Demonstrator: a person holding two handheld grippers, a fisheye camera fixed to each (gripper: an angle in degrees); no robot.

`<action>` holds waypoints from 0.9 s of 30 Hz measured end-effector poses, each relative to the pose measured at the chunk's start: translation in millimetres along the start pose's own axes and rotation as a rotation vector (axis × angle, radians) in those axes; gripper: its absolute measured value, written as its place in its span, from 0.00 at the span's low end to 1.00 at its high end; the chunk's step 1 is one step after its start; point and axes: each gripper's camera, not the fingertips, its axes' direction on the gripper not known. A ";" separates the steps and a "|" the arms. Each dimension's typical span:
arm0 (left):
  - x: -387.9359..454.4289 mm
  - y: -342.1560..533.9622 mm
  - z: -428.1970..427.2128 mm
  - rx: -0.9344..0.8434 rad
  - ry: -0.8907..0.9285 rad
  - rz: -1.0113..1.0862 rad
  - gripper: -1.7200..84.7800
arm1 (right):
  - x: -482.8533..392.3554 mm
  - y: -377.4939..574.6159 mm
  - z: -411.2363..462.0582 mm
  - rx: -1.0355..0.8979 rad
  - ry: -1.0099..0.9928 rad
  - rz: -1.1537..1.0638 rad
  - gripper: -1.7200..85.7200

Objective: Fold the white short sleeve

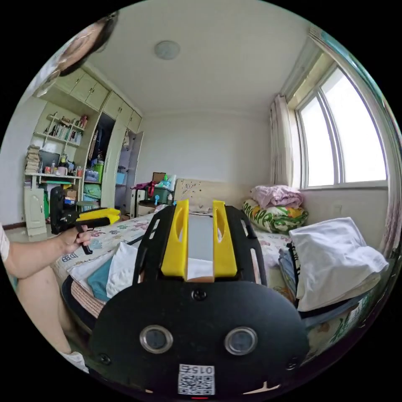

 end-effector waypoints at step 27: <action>93.5 -85.7 652.4 -0.703 0.199 -0.206 0.11 | 297.1 -193.4 199.3 -0.828 -0.499 0.580 0.13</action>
